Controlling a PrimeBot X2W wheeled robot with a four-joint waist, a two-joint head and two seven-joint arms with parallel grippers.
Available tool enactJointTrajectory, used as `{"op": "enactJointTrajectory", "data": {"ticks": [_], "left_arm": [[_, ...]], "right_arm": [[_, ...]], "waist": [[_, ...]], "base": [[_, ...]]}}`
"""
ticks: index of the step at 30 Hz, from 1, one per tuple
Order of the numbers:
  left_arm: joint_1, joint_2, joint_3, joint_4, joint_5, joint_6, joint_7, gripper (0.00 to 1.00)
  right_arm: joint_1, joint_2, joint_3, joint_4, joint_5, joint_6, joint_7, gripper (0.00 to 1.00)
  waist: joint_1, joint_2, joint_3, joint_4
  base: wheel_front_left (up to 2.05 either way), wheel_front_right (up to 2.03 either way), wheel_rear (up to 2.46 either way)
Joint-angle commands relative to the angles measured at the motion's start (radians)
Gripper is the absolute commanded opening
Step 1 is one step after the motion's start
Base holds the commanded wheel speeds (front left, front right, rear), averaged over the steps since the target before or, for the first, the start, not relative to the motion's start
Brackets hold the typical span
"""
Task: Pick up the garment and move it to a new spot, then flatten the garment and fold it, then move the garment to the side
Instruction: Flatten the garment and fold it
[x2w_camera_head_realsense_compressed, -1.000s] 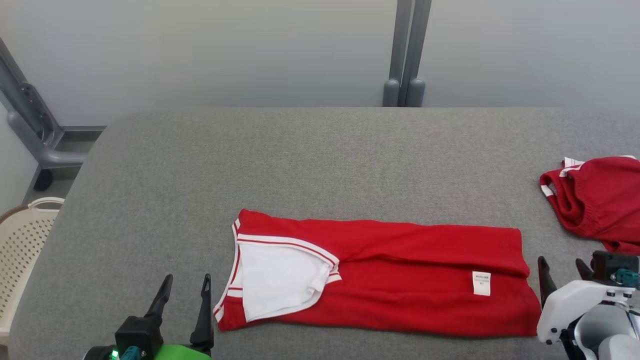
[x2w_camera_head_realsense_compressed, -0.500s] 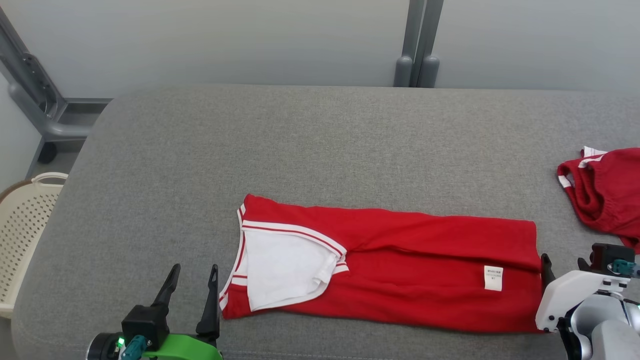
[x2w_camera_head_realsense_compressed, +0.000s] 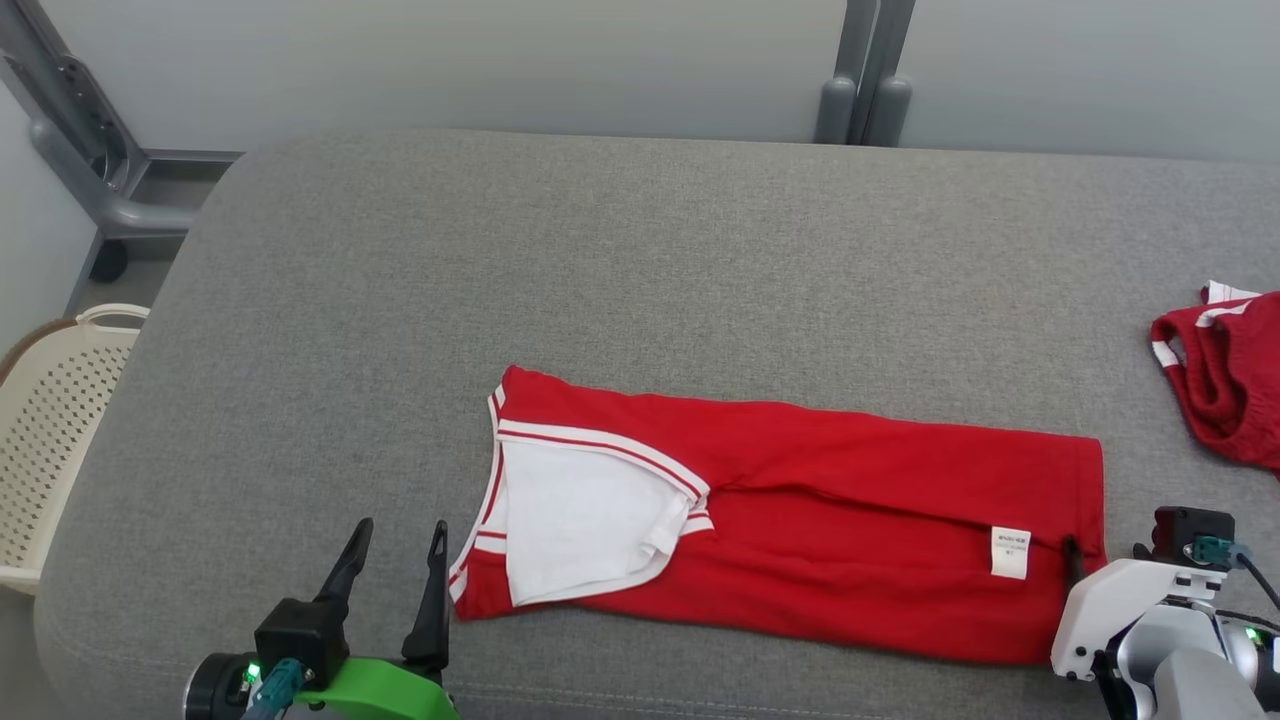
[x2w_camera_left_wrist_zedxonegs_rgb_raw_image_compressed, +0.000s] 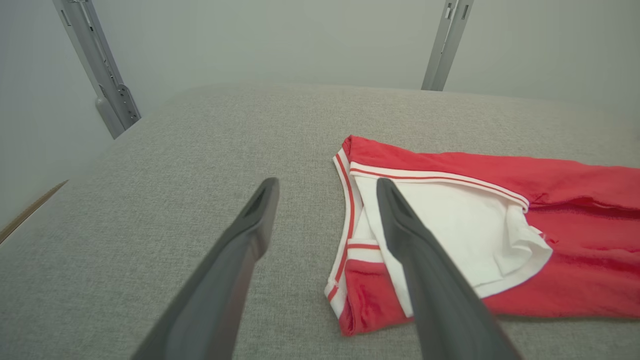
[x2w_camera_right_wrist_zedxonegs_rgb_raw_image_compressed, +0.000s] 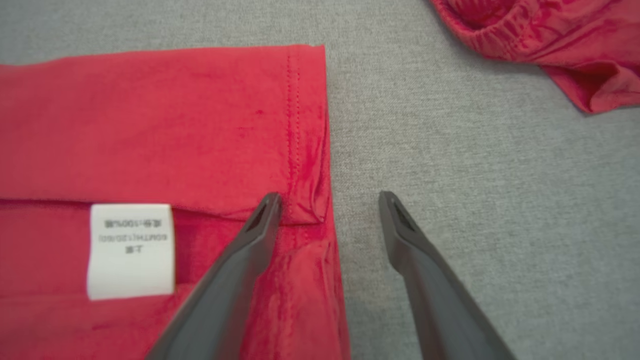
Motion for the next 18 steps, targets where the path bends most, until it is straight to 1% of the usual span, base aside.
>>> {"op": "enactJointTrajectory", "data": {"ticks": [1,5,6,7,8,9,10,12,13,15,16,18], "left_arm": [[-0.018,-0.001,-0.001,0.004,0.008,-0.006,-0.003,1.00],[-0.021,-0.003,-0.002,0.010,0.006,-0.010,-0.003,1.00],[-0.022,-0.004,-0.002,0.012,0.007,-0.011,-0.003,1.00],[-0.024,-0.005,-0.003,0.013,0.007,-0.013,-0.003,1.00],[-0.025,-0.005,-0.003,0.014,0.007,-0.013,-0.003,1.00],[-0.025,-0.006,-0.003,0.016,0.007,-0.014,-0.003,1.00],[-0.025,-0.007,-0.004,0.017,0.007,-0.013,-0.003,1.00],[-0.025,-0.008,-0.002,0.019,0.007,-0.013,-0.003,1.00],[-0.025,-0.008,-0.002,0.020,0.006,-0.013,-0.003,1.00],[-0.023,-0.010,0.001,0.021,0.005,-0.013,-0.003,1.00],[-0.021,-0.010,0.002,0.022,0.004,-0.013,-0.003,1.00],[-0.018,-0.011,0.005,0.022,0.003,-0.012,-0.003,1.00]], "right_arm": [[-0.015,-0.003,-0.007,0.023,-0.011,-0.001,-0.011,1.00],[-0.039,-0.001,-0.007,0.099,0.012,-0.001,-0.026,1.00],[-0.045,0.000,-0.004,0.120,0.020,-0.001,-0.028,0.93],[-0.053,0.000,-0.004,0.140,0.027,-0.001,-0.034,0.74],[-0.058,0.001,-0.002,0.159,0.029,-0.001,-0.035,0.47],[-0.064,0.001,-0.003,0.179,0.035,-0.001,-0.033,0.33],[-0.070,0.001,-0.002,0.200,0.037,-0.001,-0.032,0.27],[-0.076,0.001,-0.005,0.236,0.037,-0.001,-0.030,0.25],[-0.077,0.001,-0.007,0.253,0.033,-0.001,-0.026,0.22],[-0.080,0.001,-0.017,0.278,0.023,-0.001,-0.027,0.11],[-0.079,0.001,-0.022,0.289,0.018,-0.002,-0.029,0.00],[-0.080,0.001,-0.033,0.302,0.004,-0.002,-0.039,0.00]], "waist": [[0.0000,0.0000,0.002,0.002],[0.0000,0.0000,0.004,0.004],[0.0000,0.0000,0.004,0.005],[0.0000,0.0000,0.003,0.005],[0.0000,0.0000,0.002,0.006],[0.0000,0.0000,0.001,0.007],[0.0000,0.0000,0.000,0.007],[0.0000,0.0000,-0.003,0.008],[0.0000,0.0000,-0.006,0.008],[0.0000,0.0000,-0.010,0.008],[0.0000,0.0000,-0.012,0.008],[0.0000,0.0000,-0.016,0.006]], "base": [[0.00,0.00,0.00],[0.00,0.00,0.00],[0.00,0.00,0.00],[0.00,0.00,0.00],[0.00,0.00,0.00],[0.00,0.00,0.00],[0.00,0.00,0.00],[0.00,0.00,0.00],[0.00,0.00,0.00],[0.00,0.00,0.00],[0.00,0.00,0.00],[0.00,0.00,0.00]]}}
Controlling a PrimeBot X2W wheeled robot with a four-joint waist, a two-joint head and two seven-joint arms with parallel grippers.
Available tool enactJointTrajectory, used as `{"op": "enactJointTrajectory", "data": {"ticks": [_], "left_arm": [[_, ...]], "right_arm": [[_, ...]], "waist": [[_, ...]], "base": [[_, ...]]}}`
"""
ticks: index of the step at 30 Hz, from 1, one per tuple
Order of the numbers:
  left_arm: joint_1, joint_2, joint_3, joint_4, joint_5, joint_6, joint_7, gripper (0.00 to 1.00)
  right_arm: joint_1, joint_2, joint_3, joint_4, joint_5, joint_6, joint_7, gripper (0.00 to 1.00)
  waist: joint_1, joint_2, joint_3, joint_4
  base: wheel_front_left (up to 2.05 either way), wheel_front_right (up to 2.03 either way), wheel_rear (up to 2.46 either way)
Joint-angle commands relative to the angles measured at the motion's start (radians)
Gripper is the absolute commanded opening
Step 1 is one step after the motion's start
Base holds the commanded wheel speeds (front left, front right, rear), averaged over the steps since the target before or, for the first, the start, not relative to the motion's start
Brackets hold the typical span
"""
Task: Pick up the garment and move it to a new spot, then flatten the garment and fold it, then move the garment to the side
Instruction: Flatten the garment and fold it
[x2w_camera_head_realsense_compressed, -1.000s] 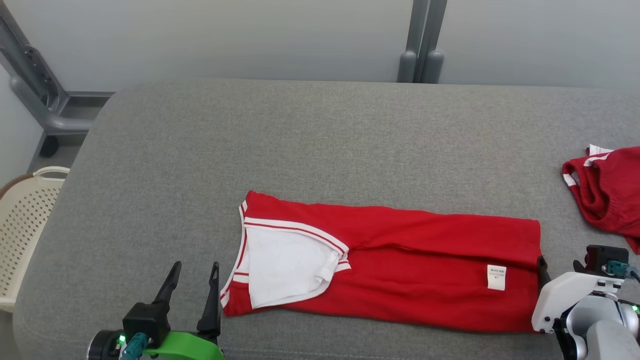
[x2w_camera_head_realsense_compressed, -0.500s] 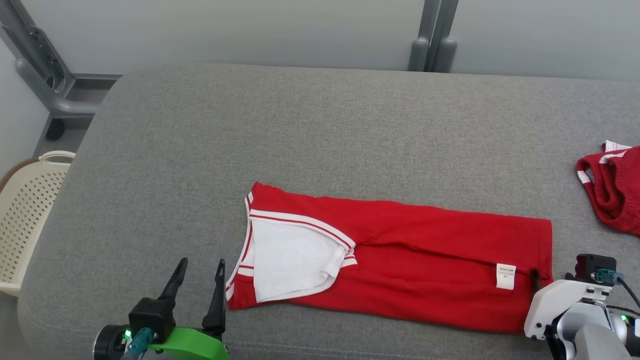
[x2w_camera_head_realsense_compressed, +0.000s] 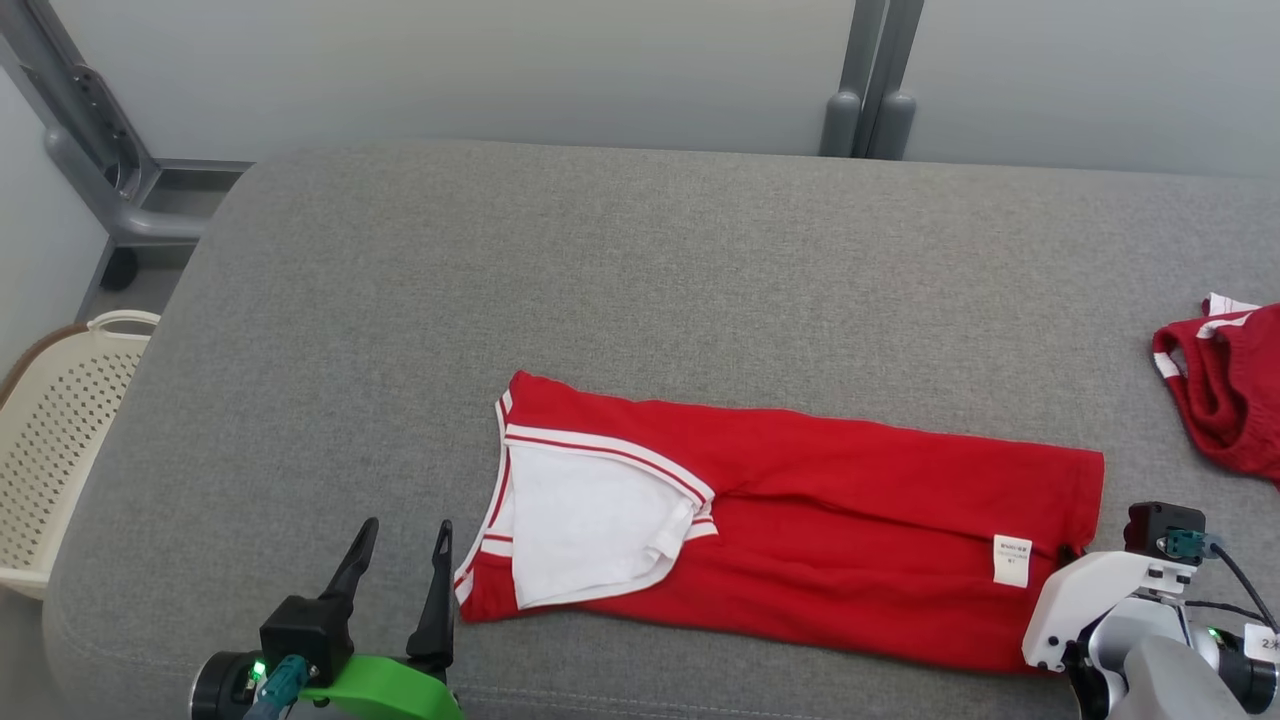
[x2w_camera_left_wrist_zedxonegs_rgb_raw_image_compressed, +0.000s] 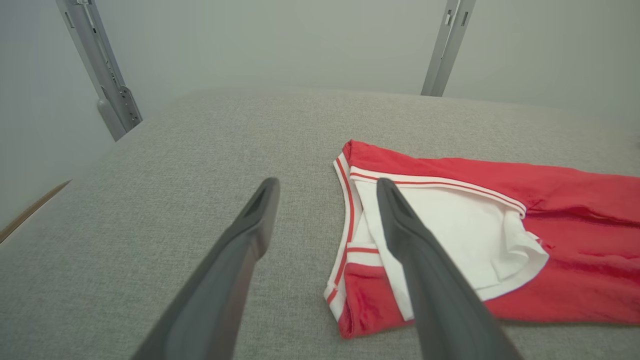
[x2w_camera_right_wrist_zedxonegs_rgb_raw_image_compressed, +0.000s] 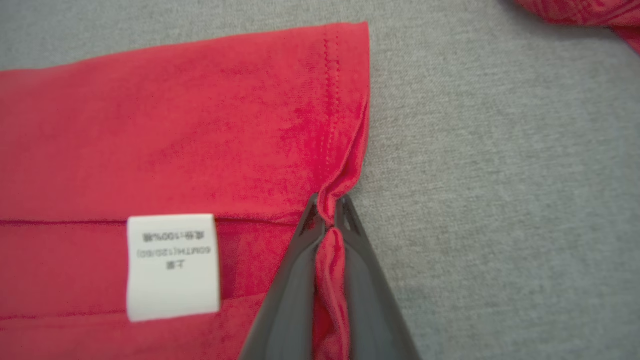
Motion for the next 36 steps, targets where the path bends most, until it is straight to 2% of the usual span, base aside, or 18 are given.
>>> {"op": "enactJointTrajectory", "data": {"ticks": [1,7,12,22,31,36], "left_arm": [[-0.005,-0.001,0.005,0.001,0.000,-0.004,-0.003,1.00],[0.008,-0.001,0.012,-0.004,0.001,-0.002,-0.003,1.00],[0.017,-0.003,0.013,-0.007,0.005,-0.003,-0.003,1.00],[0.024,-0.009,0.017,-0.013,0.006,-0.005,-0.003,1.00],[0.021,-0.014,0.016,-0.011,0.011,-0.006,-0.003,1.00],[0.022,-0.015,0.016,-0.007,0.013,-0.008,-0.003,1.00]], "right_arm": [[0.028,0.006,-0.015,0.039,-0.022,-0.002,0.006,0.00],[-0.007,-0.002,-0.080,0.006,-0.055,-0.004,-0.022,0.00],[-0.037,-0.002,-0.155,-0.080,-0.103,-0.003,-0.001,0.00],[0.006,0.000,-0.268,-0.370,-0.167,-0.002,0.125,0.00],[0.101,0.002,-0.258,-0.647,-0.151,-0.002,0.276,0.00],[0.148,0.002,-0.141,-0.722,-0.066,-0.002,0.347,0.00]], "waist": [[0.0000,0.0000,-0.005,-0.003],[0.0000,0.0000,-0.016,-0.013],[0.0000,0.0000,-0.025,-0.020],[0.0000,0.0000,-0.039,-0.024],[0.0000,0.0000,-0.044,-0.020],[0.0000,0.0000,-0.050,-0.017]], "base": [[0.00,0.00,0.00],[0.00,0.00,0.00],[0.00,0.00,0.00],[0.00,0.00,0.00],[0.00,0.00,0.00],[0.00,0.00,0.00]]}}
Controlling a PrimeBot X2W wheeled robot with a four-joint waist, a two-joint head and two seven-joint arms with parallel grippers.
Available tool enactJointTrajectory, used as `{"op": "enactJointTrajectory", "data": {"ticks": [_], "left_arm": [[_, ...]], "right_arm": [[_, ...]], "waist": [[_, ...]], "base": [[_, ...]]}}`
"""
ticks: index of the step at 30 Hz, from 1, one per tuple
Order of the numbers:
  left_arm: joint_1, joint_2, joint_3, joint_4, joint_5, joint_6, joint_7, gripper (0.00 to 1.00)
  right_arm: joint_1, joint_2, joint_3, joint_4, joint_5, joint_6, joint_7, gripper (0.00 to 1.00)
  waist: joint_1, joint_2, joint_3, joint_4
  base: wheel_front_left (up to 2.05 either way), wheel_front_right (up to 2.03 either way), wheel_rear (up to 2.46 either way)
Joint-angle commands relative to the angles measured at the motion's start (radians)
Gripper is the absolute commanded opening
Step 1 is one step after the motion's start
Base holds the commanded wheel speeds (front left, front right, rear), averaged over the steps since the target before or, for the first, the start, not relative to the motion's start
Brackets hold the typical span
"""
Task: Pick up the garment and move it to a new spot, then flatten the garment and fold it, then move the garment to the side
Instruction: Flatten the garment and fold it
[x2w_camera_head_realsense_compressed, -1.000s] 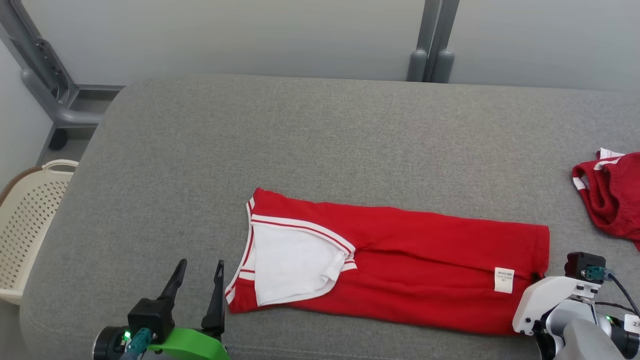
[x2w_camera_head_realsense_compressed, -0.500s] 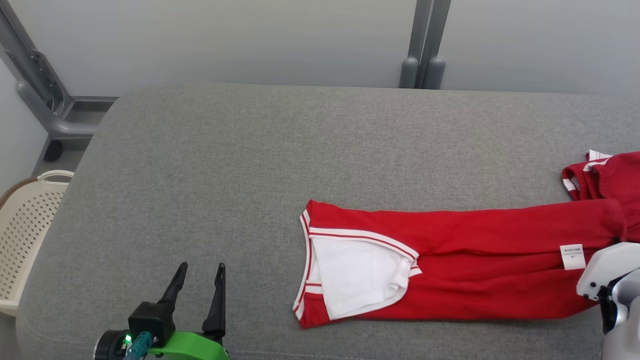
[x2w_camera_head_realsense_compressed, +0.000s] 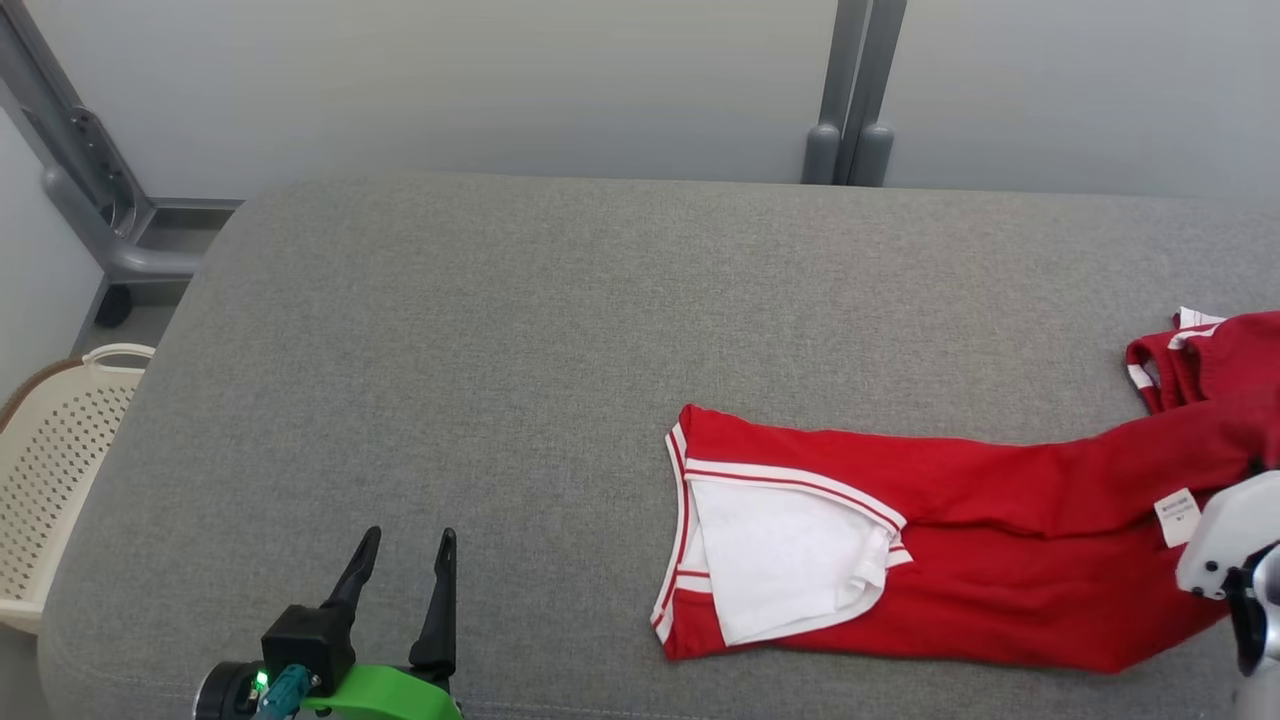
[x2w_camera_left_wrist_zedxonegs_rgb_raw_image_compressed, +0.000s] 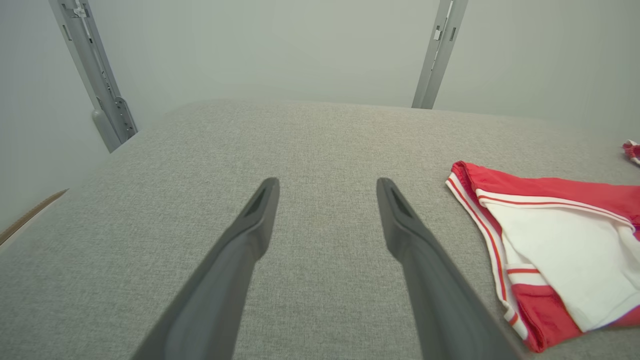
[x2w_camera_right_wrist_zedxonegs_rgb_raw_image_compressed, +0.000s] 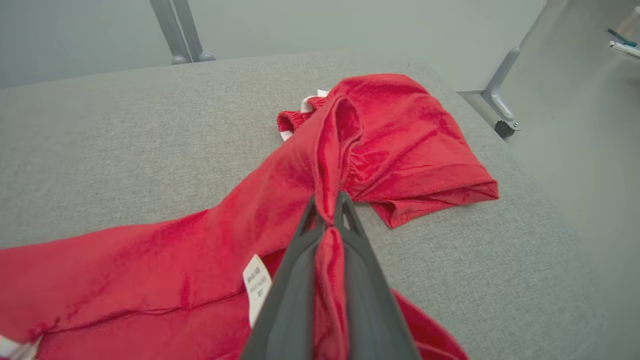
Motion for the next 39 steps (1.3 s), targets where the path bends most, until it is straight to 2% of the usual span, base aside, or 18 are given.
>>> {"op": "enactJointTrajectory", "data": {"ticks": [1,7,14,19,31,39], "left_arm": [[0.005,0.000,0.002,0.001,0.008,-0.004,-0.003,1.00],[0.007,-0.002,-0.003,0.006,0.011,-0.009,-0.003,1.00],[0.002,-0.005,-0.015,0.014,0.014,-0.014,-0.003,1.00],[-0.002,-0.006,-0.024,0.018,0.019,-0.018,-0.003,1.00],[-0.029,-0.010,-0.048,0.036,0.023,-0.025,-0.003,1.00],[-0.044,-0.013,-0.043,0.042,0.018,-0.024,-0.003,1.00]], "right_arm": [[0.018,-0.002,0.040,-0.015,0.031,-0.002,0.015,0.00],[0.061,-0.002,0.270,-0.051,0.168,-0.002,0.072,0.00],[0.044,-0.002,0.482,0.006,0.290,-0.002,0.059,0.00],[0.006,-0.003,0.577,0.073,0.344,-0.002,0.028,0.00],[-0.166,-0.003,0.767,0.320,0.459,-0.002,-0.046,0.00],[-0.208,-0.002,0.889,0.427,0.541,-0.001,-0.085,0.00]], "waist": [[0.0000,-0.0001,-0.002,0.001],[0.0000,-0.0001,-0.009,0.006],[0.0000,-0.0001,-0.013,0.026],[0.0000,-0.0001,-0.013,0.048],[0.0000,-0.0001,0.008,0.125],[0.0000,-0.0001,0.020,0.148]], "base": [[0.00,0.00,0.00],[0.00,0.00,0.00],[0.00,0.00,0.00],[0.00,0.00,0.00],[0.00,0.00,0.00],[0.00,0.00,0.00]]}}
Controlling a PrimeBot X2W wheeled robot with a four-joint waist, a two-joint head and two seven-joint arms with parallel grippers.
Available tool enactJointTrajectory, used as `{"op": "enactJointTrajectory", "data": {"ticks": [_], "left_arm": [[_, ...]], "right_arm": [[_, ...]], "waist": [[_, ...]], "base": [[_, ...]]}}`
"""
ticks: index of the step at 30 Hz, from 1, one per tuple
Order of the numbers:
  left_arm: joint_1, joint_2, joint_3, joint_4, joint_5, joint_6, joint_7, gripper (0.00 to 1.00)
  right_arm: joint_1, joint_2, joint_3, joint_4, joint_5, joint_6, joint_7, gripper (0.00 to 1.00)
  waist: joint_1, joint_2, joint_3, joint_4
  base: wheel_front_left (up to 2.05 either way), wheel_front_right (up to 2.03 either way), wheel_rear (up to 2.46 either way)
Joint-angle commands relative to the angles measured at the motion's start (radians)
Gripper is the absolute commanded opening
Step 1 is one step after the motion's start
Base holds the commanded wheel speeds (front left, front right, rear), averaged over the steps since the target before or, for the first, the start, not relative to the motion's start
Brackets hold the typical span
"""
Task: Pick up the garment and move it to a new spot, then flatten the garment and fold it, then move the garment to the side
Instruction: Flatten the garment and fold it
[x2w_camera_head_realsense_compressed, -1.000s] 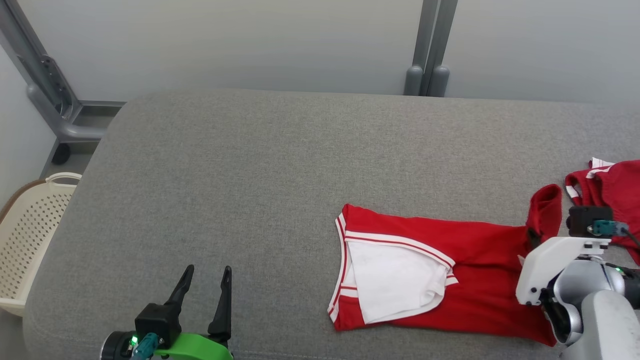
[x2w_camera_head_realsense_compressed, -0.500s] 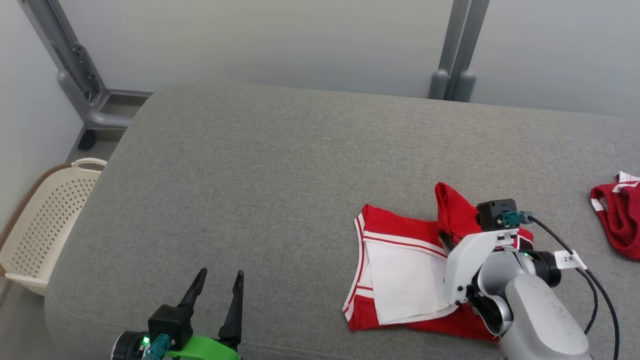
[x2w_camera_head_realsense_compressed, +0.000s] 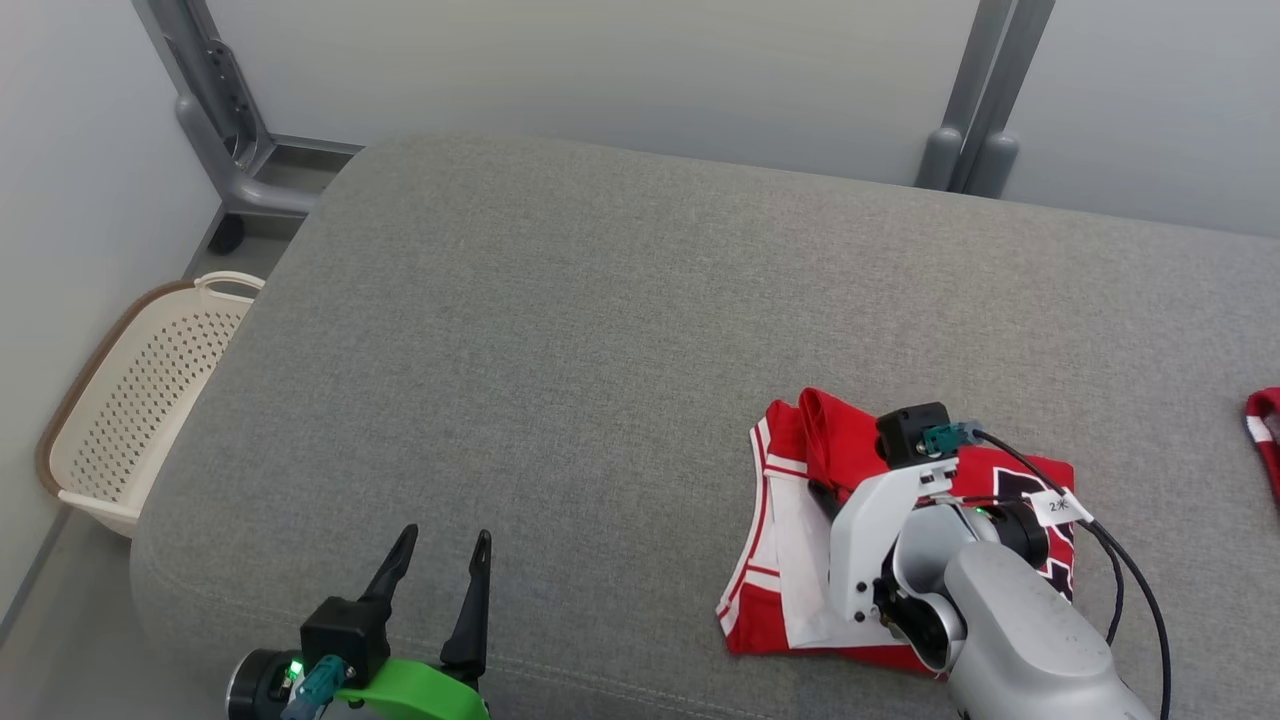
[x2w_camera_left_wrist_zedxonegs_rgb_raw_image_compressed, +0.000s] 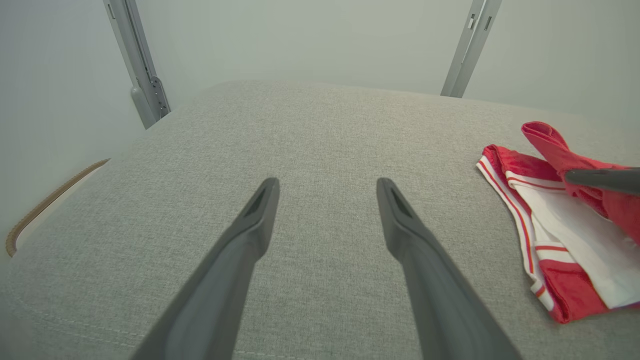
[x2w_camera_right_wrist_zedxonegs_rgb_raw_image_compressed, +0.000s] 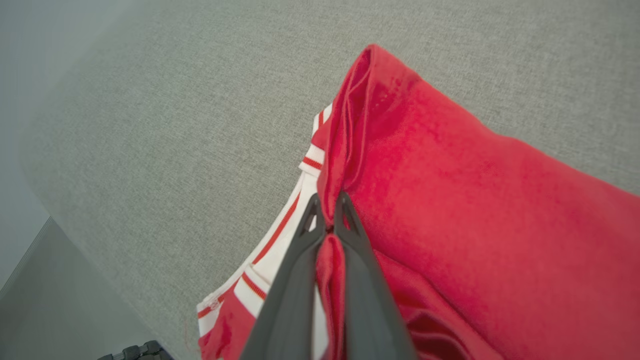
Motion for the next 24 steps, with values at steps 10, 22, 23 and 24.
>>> {"op": "enactJointTrajectory", "data": {"ticks": [10,22,23,24], "left_arm": [[-0.022,-0.004,0.006,0.007,0.003,-0.002,-0.003,1.00],[-0.003,-0.002,0.021,0.004,0.004,0.004,-0.003,1.00],[0.001,-0.001,0.023,0.003,0.003,0.005,-0.003,1.00],[0.005,0.000,0.025,0.002,0.003,0.007,-0.003,1.00]], "right_arm": [[-0.047,-0.003,0.086,0.063,0.082,-0.001,-0.048,1.00],[-0.125,-0.003,0.111,0.057,0.217,-0.001,-0.158,1.00],[-0.135,-0.003,0.106,0.060,0.216,-0.001,-0.168,1.00],[-0.145,-0.003,0.098,0.069,0.201,-0.001,-0.179,1.00]], "waist": [[0.0000,0.0000,0.003,-0.005],[0.0000,0.0000,-0.016,-0.020],[0.0000,0.0000,-0.020,-0.024],[0.0000,0.0000,-0.023,-0.029]], "base": [[0.00,0.00,0.00],[0.00,0.00,0.00],[0.00,0.00,0.00],[0.00,0.00,0.00]]}}
